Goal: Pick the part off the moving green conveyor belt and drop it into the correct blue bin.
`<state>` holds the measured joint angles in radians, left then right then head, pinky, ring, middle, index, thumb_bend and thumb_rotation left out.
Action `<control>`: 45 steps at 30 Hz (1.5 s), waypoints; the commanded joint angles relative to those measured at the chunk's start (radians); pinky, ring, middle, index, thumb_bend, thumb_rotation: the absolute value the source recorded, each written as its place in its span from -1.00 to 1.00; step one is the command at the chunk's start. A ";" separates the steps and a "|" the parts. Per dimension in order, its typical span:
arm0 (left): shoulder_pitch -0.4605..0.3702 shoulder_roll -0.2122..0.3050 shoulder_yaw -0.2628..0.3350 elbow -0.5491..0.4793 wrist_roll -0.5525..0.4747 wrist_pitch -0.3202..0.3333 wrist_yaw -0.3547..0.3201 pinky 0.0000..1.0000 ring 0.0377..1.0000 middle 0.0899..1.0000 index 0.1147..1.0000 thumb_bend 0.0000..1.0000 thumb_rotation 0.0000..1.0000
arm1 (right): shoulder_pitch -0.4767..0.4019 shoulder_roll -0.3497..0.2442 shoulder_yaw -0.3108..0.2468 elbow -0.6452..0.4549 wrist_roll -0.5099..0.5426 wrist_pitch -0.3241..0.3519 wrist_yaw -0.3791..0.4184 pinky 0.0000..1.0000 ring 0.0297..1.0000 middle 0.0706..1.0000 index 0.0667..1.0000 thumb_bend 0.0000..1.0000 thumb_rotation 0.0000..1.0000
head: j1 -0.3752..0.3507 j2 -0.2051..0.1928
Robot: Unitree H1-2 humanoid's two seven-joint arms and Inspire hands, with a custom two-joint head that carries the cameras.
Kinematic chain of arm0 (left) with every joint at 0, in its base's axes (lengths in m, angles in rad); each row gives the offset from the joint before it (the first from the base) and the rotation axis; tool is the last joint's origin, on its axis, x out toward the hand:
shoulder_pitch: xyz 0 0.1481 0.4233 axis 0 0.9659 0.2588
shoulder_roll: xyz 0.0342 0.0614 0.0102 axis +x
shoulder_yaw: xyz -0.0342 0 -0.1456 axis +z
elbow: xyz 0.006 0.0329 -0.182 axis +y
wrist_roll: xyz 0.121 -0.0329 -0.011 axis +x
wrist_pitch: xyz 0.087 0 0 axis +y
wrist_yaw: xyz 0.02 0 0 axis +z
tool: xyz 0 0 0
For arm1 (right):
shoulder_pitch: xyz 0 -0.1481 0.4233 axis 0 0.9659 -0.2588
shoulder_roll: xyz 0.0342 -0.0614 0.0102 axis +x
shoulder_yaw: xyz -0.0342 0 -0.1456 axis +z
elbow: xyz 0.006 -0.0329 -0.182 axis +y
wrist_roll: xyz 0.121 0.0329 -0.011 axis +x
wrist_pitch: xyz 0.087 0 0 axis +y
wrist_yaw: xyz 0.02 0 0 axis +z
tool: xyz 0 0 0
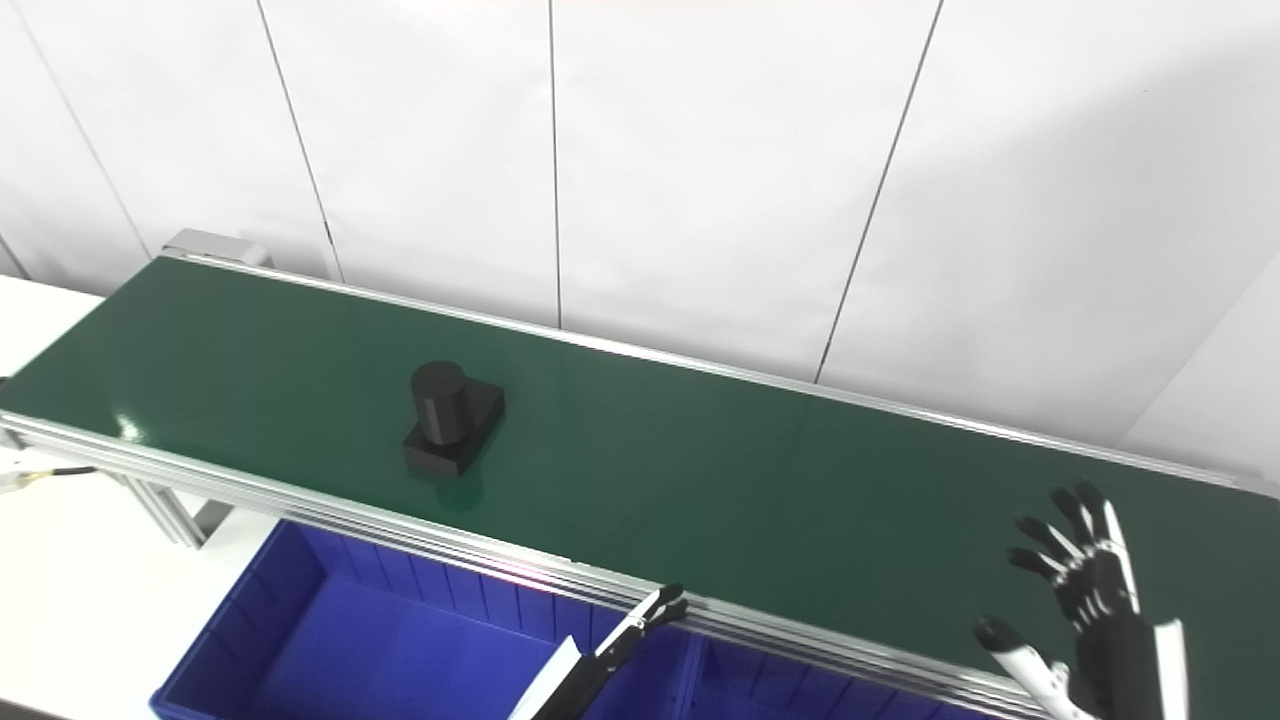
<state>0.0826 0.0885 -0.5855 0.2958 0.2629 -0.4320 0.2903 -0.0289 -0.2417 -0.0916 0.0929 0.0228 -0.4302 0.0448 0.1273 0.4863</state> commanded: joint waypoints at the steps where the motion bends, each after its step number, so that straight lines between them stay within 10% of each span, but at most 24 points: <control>1: -0.012 -0.010 -0.002 -0.033 -0.004 -0.038 0.000 0.96 0.89 0.83 0.93 0.82 1.00 | -0.051 -0.005 -0.004 0.011 0.004 -0.040 0.012 0.38 0.61 0.82 0.91 0.66 -0.01 | 0.000 0.005; 17: -0.005 -0.024 0.009 -0.036 -0.009 -0.038 -0.023 0.97 0.88 0.81 0.93 0.85 1.00 | -0.242 -0.001 0.029 0.260 -0.014 -0.040 0.057 0.43 0.65 0.83 0.87 0.82 0.07 | 0.003 0.013; 45: 0.000 -0.043 0.035 -0.038 -0.017 -0.038 -0.061 0.94 0.83 0.77 0.94 0.89 1.00 | -0.412 0.130 0.160 0.285 -0.196 0.056 -0.008 0.24 0.58 0.81 0.88 0.83 0.01 | -0.006 0.011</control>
<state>0.0883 0.0567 -0.5545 0.2922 0.2479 -0.4320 0.2308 -0.3933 -0.1220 0.0661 0.4173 -0.1721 -0.3850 0.0490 0.1212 0.4970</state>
